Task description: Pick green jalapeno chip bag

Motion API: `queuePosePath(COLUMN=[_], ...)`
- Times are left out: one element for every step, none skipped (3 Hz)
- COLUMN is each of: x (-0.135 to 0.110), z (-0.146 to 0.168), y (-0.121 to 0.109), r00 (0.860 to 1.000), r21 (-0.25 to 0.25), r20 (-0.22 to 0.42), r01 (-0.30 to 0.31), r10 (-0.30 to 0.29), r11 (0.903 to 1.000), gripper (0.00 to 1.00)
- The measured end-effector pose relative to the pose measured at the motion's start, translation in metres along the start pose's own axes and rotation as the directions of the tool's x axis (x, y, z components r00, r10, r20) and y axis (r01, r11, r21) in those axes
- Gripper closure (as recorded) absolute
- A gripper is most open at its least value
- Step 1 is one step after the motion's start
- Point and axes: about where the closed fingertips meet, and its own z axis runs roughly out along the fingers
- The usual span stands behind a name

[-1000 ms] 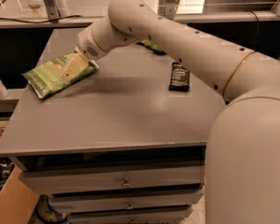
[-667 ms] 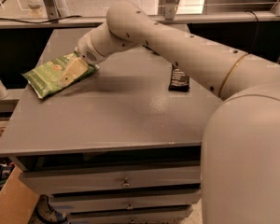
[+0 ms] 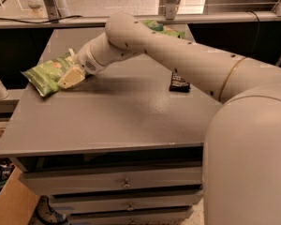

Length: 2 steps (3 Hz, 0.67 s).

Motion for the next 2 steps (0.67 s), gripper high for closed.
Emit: queuePosePath(x=[-0.002, -0.022], z=[-0.010, -0.041], y=[-0.005, -0.019], r00=[1.000, 0.999], r21=[0.019, 0.069], r20=[0.007, 0.041], r01=[0.004, 0.027], r10=[-0.005, -0.030], r11=[0.9998, 0.9973], gripper=[0.64, 0.87])
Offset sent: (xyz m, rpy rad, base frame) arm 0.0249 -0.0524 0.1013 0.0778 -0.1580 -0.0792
